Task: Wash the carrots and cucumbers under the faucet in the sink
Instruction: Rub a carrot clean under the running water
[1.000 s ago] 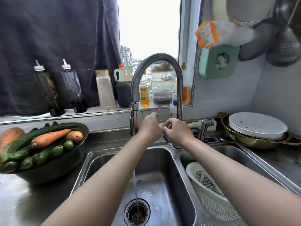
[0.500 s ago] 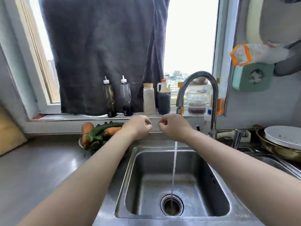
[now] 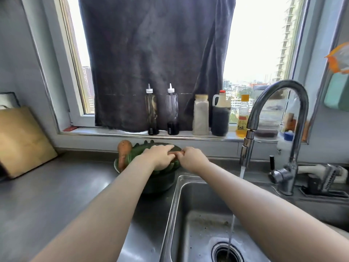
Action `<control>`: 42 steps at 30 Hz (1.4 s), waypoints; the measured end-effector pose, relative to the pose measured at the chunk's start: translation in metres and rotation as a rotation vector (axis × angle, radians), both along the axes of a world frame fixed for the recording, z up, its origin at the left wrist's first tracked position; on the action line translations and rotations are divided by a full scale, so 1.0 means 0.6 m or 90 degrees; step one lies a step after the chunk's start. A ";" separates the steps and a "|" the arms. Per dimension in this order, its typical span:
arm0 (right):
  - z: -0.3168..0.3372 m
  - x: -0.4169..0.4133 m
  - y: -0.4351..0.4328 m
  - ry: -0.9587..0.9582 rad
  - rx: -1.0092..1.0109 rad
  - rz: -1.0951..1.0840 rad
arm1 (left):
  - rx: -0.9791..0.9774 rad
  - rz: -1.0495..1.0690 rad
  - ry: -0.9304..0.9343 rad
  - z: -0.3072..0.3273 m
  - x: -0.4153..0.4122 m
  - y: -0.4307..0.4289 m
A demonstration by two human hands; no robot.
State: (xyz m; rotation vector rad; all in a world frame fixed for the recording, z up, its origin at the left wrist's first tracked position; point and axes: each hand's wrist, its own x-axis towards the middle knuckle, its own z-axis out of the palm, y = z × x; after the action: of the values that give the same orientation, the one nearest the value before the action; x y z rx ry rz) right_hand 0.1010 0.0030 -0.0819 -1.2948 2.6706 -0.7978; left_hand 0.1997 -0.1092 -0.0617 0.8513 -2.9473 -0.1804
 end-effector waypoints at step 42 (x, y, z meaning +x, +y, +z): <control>-0.222 -0.105 0.296 -0.587 -0.290 -0.112 | 0.835 0.015 0.251 -0.279 -0.135 0.279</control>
State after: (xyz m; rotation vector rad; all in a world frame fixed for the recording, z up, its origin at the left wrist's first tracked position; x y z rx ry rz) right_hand 0.0381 0.1805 -0.2152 -0.4925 1.9047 -1.5987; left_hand 0.1184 0.0582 -0.2290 0.7222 -2.1450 -2.0788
